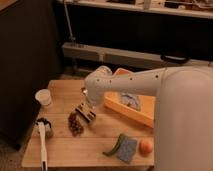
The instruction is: Wipe tray with eraser
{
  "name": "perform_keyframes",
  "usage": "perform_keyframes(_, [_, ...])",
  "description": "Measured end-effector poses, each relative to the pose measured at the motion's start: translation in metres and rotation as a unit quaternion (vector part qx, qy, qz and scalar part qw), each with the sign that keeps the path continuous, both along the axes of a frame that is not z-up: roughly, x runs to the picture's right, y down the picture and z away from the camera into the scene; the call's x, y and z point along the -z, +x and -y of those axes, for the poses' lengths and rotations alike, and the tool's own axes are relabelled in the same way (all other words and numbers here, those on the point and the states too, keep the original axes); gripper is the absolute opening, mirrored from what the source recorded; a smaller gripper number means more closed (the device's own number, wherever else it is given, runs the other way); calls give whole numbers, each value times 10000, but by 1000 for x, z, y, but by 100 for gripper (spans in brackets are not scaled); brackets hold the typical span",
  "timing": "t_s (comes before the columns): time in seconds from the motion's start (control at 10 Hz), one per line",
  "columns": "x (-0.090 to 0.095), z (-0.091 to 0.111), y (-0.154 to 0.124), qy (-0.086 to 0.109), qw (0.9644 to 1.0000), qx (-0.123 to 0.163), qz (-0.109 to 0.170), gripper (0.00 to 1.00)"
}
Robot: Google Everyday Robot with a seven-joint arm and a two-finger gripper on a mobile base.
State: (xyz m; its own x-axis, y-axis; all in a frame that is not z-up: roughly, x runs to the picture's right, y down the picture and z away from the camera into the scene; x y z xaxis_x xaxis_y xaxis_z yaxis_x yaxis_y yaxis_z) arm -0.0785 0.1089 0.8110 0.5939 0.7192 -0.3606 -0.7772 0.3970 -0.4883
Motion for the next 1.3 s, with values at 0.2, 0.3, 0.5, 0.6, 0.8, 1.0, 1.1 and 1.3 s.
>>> perform_keyframes(0.2, [-13,-5,-10,-70,9999,62,88,65])
perform_keyframes(0.3, [-21,-7,-11,-128,9998,93,102,65])
perform_keyframes(0.5, [-28,-9,-16,-180,9997,106,149,65])
perform_keyframes(0.6, [-33,-12,-21,-217,9995,140,189,65])
perform_keyframes(0.8, [-40,-22,-22,-298,9991,160,240,65])
perform_keyframes(1.0, [-46,-31,-25,-373,9987,185,291,65])
perform_keyframes(1.1, [-48,-35,-28,-423,9984,222,309,65])
perform_keyframes(1.3, [-52,-42,-34,-530,9977,270,326,51])
